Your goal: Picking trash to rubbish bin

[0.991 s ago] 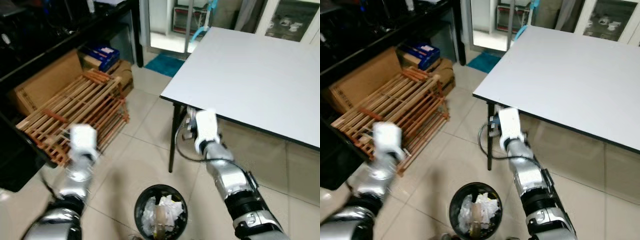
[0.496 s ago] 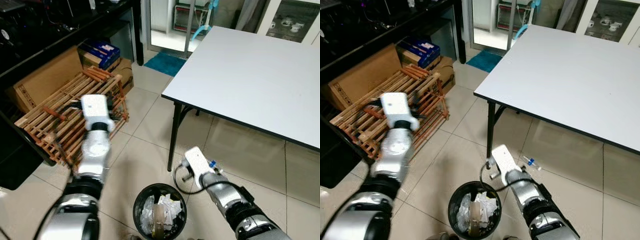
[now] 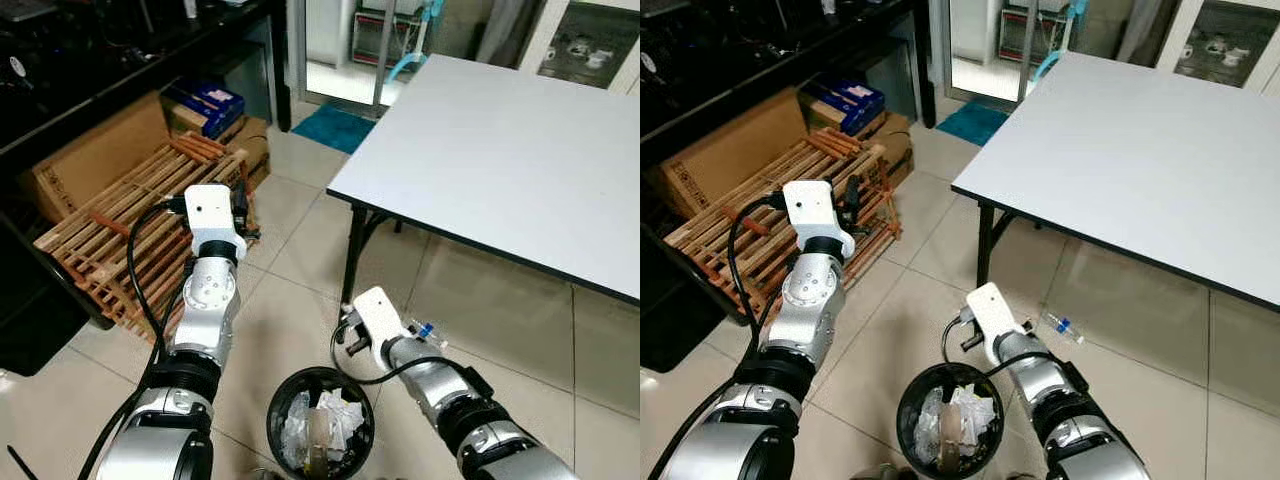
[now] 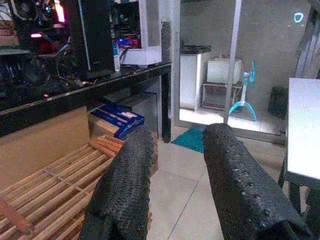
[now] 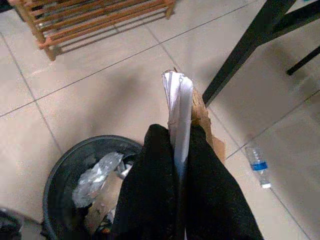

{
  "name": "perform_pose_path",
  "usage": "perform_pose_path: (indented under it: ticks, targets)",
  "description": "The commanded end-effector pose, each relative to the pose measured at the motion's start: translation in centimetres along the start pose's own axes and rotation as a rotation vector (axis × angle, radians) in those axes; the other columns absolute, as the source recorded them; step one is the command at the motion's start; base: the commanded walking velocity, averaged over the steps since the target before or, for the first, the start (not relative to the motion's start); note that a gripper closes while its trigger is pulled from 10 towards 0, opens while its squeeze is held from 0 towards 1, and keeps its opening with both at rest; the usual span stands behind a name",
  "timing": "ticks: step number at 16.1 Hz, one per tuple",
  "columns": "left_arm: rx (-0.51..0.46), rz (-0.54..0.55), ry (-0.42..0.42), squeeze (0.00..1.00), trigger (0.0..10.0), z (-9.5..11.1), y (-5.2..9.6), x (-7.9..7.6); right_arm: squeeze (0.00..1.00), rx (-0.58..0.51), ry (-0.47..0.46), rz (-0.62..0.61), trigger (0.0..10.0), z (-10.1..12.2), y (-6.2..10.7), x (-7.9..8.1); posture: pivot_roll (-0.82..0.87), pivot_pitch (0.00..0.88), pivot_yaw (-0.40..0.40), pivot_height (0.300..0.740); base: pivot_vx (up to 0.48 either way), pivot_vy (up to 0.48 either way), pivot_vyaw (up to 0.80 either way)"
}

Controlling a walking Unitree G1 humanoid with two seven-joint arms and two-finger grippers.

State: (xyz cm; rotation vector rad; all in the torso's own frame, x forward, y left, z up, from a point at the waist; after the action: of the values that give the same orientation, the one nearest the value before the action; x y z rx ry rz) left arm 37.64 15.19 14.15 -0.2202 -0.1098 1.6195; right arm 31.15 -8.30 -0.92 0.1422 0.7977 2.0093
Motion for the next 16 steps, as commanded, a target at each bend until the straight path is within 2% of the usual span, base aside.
perform_pose_path:
  ticks: [1, 5, 6, 16]
  targets:
    - [-0.005, -0.012, -0.01, 0.0, 10.0, 0.3, -0.11, -0.13, 0.0, -0.009, -0.002, 0.015, 10.0, -0.01, -0.02, 0.21, 0.02, 0.016, 0.016, 0.74, 0.0, 0.0, 0.0]
    - [-0.001, -0.025, -0.012, 0.0, 10.0, 0.32, -0.11, -0.54, 0.0, -0.025, 0.006, 0.05, 10.0, 0.29, -0.14, 0.99, 0.02, 0.018, 0.016, 0.74, 0.0, 0.0, 0.0]
    - [0.002, -0.026, -0.013, 0.0, 10.0, 0.27, -0.08, -0.59, 1.0, -0.028, 0.003, 0.053, 10.0, 0.32, -0.15, 1.0, 0.02, 0.021, 0.015, 0.74, 0.0, 0.0, 0.0]
    - [0.029, -0.033, -0.022, 0.0, 10.0, -0.15, 0.07, -0.78, 0.98, -0.04, 0.009, 0.054, 10.0, 0.57, -0.14, 0.75, 0.02, 0.034, 0.012, 0.74, 0.0, 0.0, 0.0]
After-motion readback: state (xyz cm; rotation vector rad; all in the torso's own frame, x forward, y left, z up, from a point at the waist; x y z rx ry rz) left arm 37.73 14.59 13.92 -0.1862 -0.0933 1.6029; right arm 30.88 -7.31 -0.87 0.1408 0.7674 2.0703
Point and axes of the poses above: a point about 5 cm out from each wrist's last joint towards the gripper, its own y axis pointing back from the gripper into the wrist, its own z axis along the axis of the wrist's last joint, x = y × z, the point moved 2 cm from there along -y, pointing out of the wrist towards the gripper, and after that the axes turned 6 degrees about y, right-handed, at the moved point
